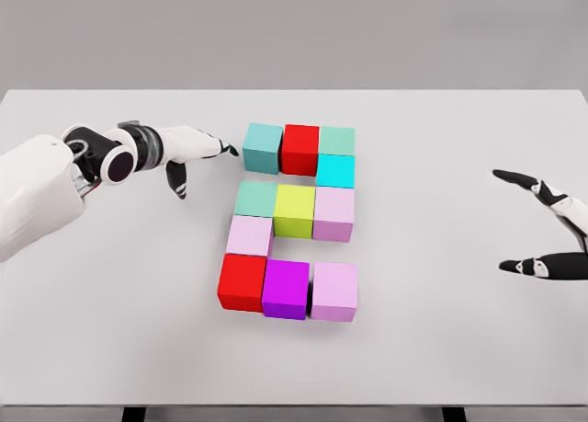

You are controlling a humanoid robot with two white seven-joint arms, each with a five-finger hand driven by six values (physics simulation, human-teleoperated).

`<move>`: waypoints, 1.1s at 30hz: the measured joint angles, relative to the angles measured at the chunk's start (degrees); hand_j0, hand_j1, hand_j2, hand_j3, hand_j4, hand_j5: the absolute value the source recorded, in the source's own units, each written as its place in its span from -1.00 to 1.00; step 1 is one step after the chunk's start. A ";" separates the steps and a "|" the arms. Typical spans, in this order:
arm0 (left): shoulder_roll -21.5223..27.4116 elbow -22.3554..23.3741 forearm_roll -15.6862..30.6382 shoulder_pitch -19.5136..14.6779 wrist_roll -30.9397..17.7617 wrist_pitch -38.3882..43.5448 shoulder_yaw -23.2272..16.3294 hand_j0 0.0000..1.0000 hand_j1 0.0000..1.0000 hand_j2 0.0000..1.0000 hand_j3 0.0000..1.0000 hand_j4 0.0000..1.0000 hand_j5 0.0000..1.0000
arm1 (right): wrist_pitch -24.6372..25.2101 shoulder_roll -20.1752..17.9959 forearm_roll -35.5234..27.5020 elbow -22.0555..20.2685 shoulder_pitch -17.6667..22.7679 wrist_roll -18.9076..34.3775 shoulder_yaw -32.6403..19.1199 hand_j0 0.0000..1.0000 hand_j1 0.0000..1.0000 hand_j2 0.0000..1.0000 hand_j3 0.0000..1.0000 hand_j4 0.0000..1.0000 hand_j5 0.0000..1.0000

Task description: Assemble the squares on the desktop into the number 2

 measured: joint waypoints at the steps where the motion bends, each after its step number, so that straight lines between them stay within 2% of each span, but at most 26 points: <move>1: -0.02 -0.01 0.00 0.00 0.00 -0.02 0.00 1.00 1.00 1.00 1.00 1.00 1.00 | 0.00 -0.23 0.00 0.16 -0.09 0.00 0.00 1.00 1.00 1.00 1.00 1.00 1.00; 17: -0.41 -0.44 -0.01 0.00 0.00 -0.07 -0.09 1.00 1.00 1.00 1.00 1.00 1.00 | 0.00 -3.23 3.95 0.47 0.53 0.00 0.00 1.00 1.00 1.00 1.00 1.00 1.00; 33: -1.30 -0.85 -0.01 0.09 0.00 -0.08 -0.09 1.00 1.00 1.00 1.00 1.00 1.00 | -0.01 -3.53 4.92 0.37 0.53 0.00 0.02 1.00 1.00 1.00 1.00 1.00 1.00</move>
